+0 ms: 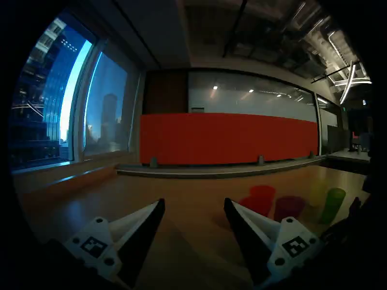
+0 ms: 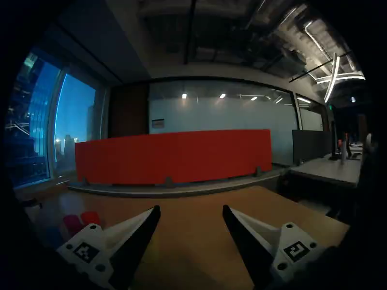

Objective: Pour water

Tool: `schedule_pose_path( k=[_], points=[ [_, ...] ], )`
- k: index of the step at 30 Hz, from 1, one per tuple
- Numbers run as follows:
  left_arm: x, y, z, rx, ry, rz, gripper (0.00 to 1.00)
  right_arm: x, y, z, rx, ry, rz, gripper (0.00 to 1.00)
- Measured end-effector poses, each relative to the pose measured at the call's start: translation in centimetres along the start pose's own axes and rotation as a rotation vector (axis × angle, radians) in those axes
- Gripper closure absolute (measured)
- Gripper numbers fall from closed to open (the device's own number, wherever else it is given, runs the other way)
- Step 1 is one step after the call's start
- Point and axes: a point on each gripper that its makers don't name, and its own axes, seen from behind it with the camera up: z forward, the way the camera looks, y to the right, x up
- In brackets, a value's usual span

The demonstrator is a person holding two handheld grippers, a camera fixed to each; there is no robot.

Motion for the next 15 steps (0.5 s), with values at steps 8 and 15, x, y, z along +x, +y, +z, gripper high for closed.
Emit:
schedule_pose_path(
  k=[8,15],
  points=[
    [-0.01,0.07,0.07,-0.001,0.000,0.003,0.10,0.03,0.01,-0.11,0.001,0.002,0.001,0.00],
    [-0.07,0.05,0.13,-0.002,-0.002,0.004,0.10,-0.14,0.09,-0.16,0.001,0.001,-0.002,0.01]
  ],
)
